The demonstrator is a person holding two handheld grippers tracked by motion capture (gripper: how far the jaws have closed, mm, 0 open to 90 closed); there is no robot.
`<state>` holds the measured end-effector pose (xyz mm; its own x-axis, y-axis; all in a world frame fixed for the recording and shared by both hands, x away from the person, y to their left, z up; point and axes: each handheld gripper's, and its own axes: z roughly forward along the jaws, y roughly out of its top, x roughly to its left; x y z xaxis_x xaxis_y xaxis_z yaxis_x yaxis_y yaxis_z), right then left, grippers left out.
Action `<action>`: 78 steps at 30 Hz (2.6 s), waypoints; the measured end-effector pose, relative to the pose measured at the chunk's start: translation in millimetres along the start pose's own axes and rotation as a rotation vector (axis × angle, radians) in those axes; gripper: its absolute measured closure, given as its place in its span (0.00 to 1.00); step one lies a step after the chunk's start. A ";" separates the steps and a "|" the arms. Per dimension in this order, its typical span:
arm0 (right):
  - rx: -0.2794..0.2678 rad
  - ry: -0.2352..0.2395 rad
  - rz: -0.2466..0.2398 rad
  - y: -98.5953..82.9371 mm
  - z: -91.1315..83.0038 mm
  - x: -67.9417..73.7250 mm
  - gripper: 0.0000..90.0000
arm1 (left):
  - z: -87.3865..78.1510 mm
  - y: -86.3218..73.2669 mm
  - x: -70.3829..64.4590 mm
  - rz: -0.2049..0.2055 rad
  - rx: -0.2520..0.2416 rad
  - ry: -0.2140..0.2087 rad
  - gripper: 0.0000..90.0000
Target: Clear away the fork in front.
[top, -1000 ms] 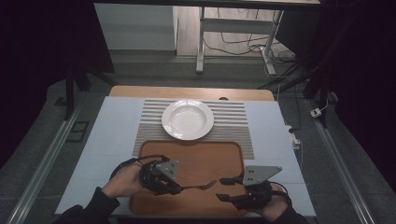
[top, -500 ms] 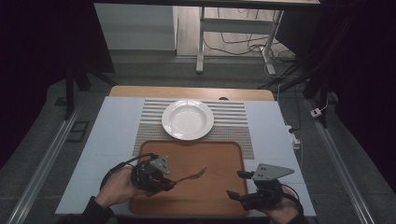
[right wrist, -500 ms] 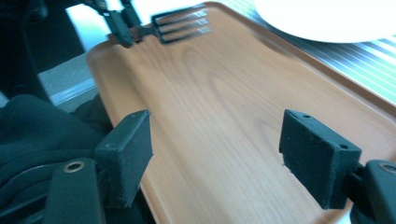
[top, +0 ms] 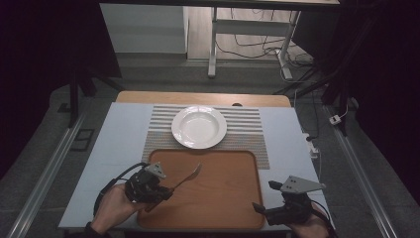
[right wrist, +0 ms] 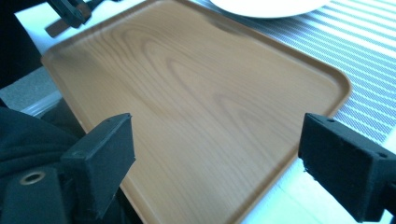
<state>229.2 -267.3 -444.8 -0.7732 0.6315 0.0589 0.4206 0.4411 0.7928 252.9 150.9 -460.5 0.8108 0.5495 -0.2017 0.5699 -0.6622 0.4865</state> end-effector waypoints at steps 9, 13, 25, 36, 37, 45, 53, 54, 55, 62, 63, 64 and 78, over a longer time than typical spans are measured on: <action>0.025 -0.030 0.012 -9.3 -5.4 -1.9 0.03 | 1.0 -14.2 9.8 -0.155 0.012 0.060 0.89; 0.024 -0.044 0.021 -12.0 -7.0 -2.8 0.01 | 6.8 -16.1 17.9 -0.229 0.029 0.081 0.89; 0.032 -0.057 0.014 -12.4 -6.7 -2.3 0.00 | 33.1 -16.2 32.0 -0.343 0.120 0.134 0.88; 0.040 -0.063 0.032 -12.7 -6.8 -4.0 0.00 | 21.5 -12.9 36.7 -0.335 0.025 0.107 0.79; 0.042 -0.060 0.032 -12.6 -6.6 -4.1 0.00 | 19.3 -11.5 37.7 -0.330 0.012 0.106 0.85; 0.057 -0.061 0.027 -12.3 -5.1 -3.4 0.00 | 14.4 5.2 47.4 -0.294 -0.058 0.084 0.99; 0.073 -0.063 0.020 -11.9 -3.8 -3.0 0.00 | 22.1 17.3 60.7 -0.290 -0.078 0.071 0.99; 0.076 -0.063 0.018 -11.9 -3.1 -2.8 0.00 | 23.2 18.1 62.6 -0.290 -0.081 0.070 0.99; 0.076 -0.063 0.018 -11.9 -3.1 -2.8 0.00 | 24.7 19.2 64.6 -0.289 -0.081 0.065 0.99; 0.090 -0.065 0.012 -11.7 -2.1 -2.9 0.00 | 37.6 27.1 74.8 -0.277 -0.056 0.071 0.99; 0.093 -0.066 0.012 -11.6 -2.1 -3.0 0.00 | 39.6 28.3 75.6 -0.277 -0.051 0.073 0.99; 0.091 -0.064 0.014 -11.7 -1.9 -3.0 0.00 | 41.9 29.3 76.5 -0.279 -0.045 0.079 0.99; 0.100 -0.060 0.007 -11.6 -1.1 -2.6 0.01 | 60.0 52.5 41.3 -0.158 0.002 0.006 0.99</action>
<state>225.7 -274.8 -453.5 -0.7411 0.6709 0.0255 0.4738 0.4958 0.7278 324.3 108.3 -494.2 0.7100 0.6501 -0.2706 0.6907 -0.5682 0.4473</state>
